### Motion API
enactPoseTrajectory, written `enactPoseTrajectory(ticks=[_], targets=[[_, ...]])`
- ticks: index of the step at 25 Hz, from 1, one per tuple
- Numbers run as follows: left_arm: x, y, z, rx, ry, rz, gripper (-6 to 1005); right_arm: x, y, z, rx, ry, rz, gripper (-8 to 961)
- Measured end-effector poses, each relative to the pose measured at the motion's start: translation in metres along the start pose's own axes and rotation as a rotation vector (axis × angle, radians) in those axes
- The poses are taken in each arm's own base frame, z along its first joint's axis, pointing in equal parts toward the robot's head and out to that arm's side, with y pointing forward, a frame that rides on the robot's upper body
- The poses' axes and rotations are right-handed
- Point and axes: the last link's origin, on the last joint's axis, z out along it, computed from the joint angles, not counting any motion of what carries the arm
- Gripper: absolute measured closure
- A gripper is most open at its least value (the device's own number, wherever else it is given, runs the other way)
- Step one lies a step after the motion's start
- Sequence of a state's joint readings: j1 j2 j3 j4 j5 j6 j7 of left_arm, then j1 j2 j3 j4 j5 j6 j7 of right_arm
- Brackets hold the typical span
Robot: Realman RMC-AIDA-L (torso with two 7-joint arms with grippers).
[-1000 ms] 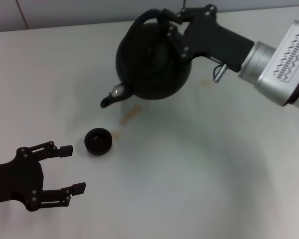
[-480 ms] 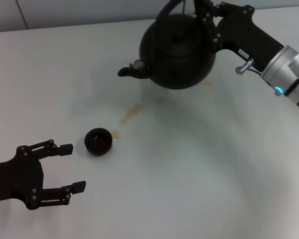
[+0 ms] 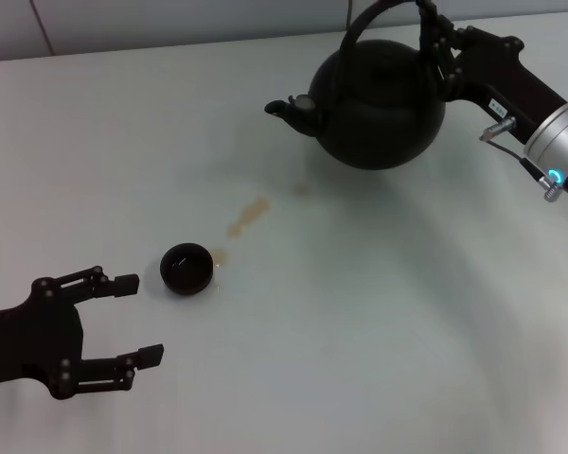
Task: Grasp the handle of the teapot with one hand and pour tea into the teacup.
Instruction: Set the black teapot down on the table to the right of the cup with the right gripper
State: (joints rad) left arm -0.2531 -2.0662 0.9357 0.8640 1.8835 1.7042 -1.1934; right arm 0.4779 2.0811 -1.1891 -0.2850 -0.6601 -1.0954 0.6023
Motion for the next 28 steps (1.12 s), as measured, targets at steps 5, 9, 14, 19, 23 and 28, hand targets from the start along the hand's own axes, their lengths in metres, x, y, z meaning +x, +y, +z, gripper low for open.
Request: enactPoseTrajectory(ticks=[5, 9, 14, 19, 23, 28], targets=[[0.000, 0.000, 0.000, -0.001, 0.001, -0.002, 145, 0.005, 0.000, -0.003, 0.005, 0.024, 0.024, 874], [0.000, 0.000, 0.001, -0.002, 0.001, -0.001, 145, 0.007, -0.001, -0.004, 0.012, 0.036, 0.025, 874], [0.000, 0.000, 0.001, -0.002, 0.003, -0.001, 145, 0.014, -0.002, -0.003, 0.031, 0.076, 0.051, 874], [0.001, -0.001, 0.000, 0.000, 0.006, -0.001, 145, 0.016, -0.002, -0.002, 0.036, 0.092, 0.051, 873], [0.001, -0.001, 0.001, -0.001, 0.006, 0.000, 145, 0.017, -0.003, -0.002, 0.039, 0.098, 0.050, 873], [0.002, -0.001, 0.001, -0.001, 0.006, 0.002, 145, 0.020, -0.004, -0.001, 0.052, 0.122, 0.046, 873]])
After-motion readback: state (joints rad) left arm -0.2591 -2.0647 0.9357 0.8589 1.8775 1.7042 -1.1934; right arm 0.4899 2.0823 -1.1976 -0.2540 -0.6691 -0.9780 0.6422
